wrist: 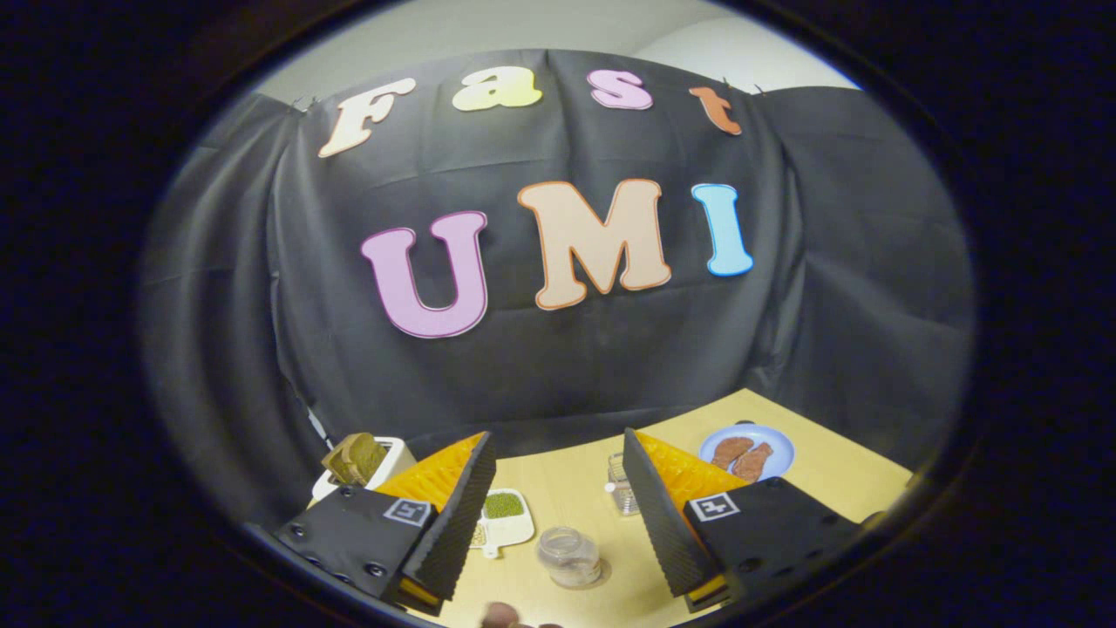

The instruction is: Take the bottle from table, then pour the juice into the cup, finally place the bottle on the coaster

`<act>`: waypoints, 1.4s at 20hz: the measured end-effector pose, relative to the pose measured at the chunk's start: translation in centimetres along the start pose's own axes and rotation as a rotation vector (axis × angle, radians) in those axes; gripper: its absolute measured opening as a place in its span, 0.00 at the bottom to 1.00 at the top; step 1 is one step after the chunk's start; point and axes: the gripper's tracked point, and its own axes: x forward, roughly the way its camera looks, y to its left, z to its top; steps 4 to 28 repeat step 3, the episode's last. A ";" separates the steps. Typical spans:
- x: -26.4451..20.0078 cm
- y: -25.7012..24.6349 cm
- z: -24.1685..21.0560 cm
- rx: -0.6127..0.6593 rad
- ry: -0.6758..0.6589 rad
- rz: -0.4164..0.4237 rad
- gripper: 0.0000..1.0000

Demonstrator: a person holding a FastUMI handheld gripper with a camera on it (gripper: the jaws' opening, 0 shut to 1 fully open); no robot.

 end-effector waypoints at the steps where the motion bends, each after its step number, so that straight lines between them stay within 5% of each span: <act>1: -0.7 0.2 1.1 -0.001 -0.008 0.015 0.91; 28: -2.0 0.2 2.9 0.004 -0.021 0.039 0.91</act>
